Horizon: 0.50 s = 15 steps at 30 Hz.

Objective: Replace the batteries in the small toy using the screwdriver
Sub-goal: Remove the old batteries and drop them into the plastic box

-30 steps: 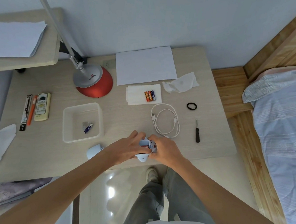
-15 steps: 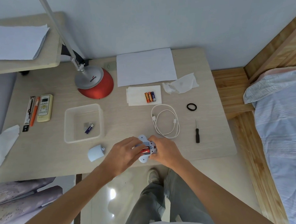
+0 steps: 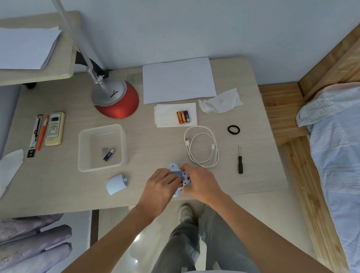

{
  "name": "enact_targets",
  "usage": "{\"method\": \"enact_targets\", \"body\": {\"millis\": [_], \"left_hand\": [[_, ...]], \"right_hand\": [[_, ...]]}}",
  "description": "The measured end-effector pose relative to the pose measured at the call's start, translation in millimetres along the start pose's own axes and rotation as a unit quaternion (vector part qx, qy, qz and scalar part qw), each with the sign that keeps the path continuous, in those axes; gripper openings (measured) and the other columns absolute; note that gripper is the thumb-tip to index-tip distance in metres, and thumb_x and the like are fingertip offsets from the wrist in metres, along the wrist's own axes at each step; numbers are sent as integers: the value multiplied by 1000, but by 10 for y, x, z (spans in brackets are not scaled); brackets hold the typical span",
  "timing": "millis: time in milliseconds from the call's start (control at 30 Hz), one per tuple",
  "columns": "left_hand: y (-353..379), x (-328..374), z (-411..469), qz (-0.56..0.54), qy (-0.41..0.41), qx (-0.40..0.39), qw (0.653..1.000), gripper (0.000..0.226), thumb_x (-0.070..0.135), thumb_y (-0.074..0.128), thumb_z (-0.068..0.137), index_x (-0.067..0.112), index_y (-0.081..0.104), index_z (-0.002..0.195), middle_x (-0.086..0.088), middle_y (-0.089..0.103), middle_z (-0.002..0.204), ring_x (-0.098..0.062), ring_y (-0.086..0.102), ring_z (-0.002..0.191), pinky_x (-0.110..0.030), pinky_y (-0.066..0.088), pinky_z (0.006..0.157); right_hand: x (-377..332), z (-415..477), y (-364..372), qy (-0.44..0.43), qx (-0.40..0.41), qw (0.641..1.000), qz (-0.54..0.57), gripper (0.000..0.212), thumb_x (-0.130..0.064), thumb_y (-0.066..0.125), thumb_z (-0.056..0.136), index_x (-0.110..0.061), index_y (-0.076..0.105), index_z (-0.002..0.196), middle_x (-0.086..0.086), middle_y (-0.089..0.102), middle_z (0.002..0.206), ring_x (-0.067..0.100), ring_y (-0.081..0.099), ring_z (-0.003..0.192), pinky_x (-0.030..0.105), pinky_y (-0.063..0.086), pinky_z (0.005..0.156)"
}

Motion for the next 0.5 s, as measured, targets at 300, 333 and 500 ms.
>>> {"method": "enact_targets", "body": {"millis": [300,333,500], "left_hand": [[-125,85,93,-68,-86,49,993,14,9,86,90,9,81,103,-6,80,97,-25,74,87,-40,63,86],[-193,86,111,-90,-120,67,986,15,10,86,90,7,82,104,-7,81,98,-24,75,87,-38,64,85],[-614,-104,151,-190,-291,147,926,14,12,82,95,8,83,108,0,82,107,-10,76,94,-23,62,89]], "right_hand": [[24,-8,17,9,4,1000,7,47,-43,79,82,-27,57,121,-5,72,99,16,69,86,30,58,75],[30,-10,17,9,8,1000,7,50,-44,80,82,-28,57,123,-6,72,100,15,69,87,28,57,75],[29,-20,21,5,7,1000,5,58,-46,86,81,-27,56,127,-7,72,108,12,68,92,29,61,80]]}}
Point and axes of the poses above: each hand's wrist, its own z-axis towards the middle knuckle, its own y-axis out of the palm, x = y × z, the point moved 3 cm from there along z, towards the middle knuckle
